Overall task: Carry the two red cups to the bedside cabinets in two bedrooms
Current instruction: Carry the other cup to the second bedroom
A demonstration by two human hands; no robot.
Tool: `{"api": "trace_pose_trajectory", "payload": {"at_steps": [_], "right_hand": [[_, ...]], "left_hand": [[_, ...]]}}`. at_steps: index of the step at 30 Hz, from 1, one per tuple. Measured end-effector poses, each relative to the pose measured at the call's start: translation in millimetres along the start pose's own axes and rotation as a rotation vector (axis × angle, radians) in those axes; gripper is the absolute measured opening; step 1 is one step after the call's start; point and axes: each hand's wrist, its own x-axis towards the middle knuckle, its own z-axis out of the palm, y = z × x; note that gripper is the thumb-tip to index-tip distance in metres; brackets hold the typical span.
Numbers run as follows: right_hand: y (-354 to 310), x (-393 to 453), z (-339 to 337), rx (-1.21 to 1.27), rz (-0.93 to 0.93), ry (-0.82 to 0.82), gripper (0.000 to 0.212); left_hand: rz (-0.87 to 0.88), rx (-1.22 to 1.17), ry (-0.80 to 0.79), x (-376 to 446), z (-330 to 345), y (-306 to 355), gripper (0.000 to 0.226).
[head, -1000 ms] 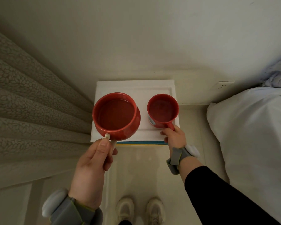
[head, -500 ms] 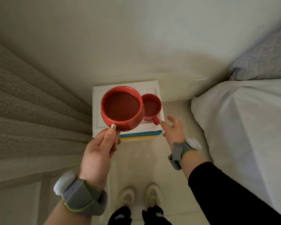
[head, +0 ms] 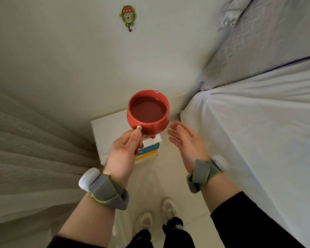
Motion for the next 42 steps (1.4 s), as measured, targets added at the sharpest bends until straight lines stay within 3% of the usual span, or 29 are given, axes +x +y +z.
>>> {"api": "trace_pose_trajectory", "payload": {"at_steps": [7, 18, 24, 26, 31, 42], "right_hand": [[-45.3, -80.9, -19.1, 0.177, -0.054, 0.116, 0.034], [-82.8, -230.4, -119.6, 0.361, -0.219, 0.414, 0.027], [-73.4, -321.7, -190.4, 0.445, -0.225, 0.583, 0.032], [-66.4, -374.7, -230.2, 0.491, -0.265, 0.671, 0.033], [-42.6, -475.0, -301.5, 0.576, -0.313, 0.806, 0.032], [19.7, -670.9, -417.2, 0.772, -0.491, 1.141, 0.031]], "left_hand": [[0.042, 0.055, -0.273, -46.5, 16.5, 56.6, 0.039], [0.151, 0.273, -0.74, -144.7, 86.3, 94.9, 0.039], [0.185, 0.303, -1.025, -221.6, 136.4, 95.9, 0.039], [0.187, 0.314, -1.173, -274.4, 164.6, 93.1, 0.039], [0.166, 0.354, -1.363, -373.5, 214.0, 75.5, 0.039], [0.464, 0.474, -1.59, -578.2, 313.5, 28.3, 0.042]]}}
